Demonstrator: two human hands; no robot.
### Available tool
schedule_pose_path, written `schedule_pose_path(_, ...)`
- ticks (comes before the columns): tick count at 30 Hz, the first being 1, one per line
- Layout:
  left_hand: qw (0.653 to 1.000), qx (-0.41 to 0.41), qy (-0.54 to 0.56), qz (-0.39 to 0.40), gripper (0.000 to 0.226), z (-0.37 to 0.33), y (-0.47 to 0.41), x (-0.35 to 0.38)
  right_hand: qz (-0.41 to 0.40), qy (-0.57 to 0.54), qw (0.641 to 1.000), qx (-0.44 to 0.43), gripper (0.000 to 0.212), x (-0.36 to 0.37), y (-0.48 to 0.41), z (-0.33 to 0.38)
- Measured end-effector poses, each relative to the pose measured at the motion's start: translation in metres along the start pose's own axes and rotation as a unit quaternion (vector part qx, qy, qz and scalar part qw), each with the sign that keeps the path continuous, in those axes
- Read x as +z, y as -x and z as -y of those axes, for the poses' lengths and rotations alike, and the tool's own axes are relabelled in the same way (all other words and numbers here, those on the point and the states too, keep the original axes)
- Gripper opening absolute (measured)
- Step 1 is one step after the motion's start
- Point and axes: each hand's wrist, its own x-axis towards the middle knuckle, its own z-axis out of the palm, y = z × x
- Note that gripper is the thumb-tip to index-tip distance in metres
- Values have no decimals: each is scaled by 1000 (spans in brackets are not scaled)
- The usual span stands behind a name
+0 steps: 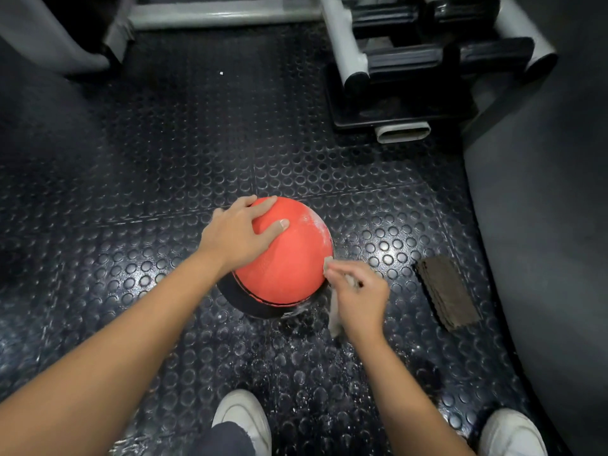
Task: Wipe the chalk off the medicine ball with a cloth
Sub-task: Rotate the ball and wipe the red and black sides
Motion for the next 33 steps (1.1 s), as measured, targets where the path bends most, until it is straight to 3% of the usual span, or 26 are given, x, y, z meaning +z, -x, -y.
schedule_pose_path(3,1000,14,-9,-1,62,3,8,-1,5,-15,1000,-24,17,11,-38,17)
schedule_pose_path(7,999,48,-22,-7,61,5,24,4,61,54,995,-65,12,33,-89,44)
schedule_pose_path(16,998,63,-18,7,61,6,19,4,90,32,995,-31,19,-18,-7,16)
schedule_pose_path(19,997,67,-22,9,64,7,20,2,63,16,997,-41,32,-1,-30,33)
schedule_pose_path(22,997,74,-28,8,65,7,25,6,68,74,993,-64,36,20,-71,47)
schedule_pose_path(28,998,67,-22,3,63,6,25,12,77,98,991,-44,20,-1,-39,34)
schedule_pose_path(33,997,74,-33,5,64,4,24,11,52,104,984,-134,18,3,-17,27)
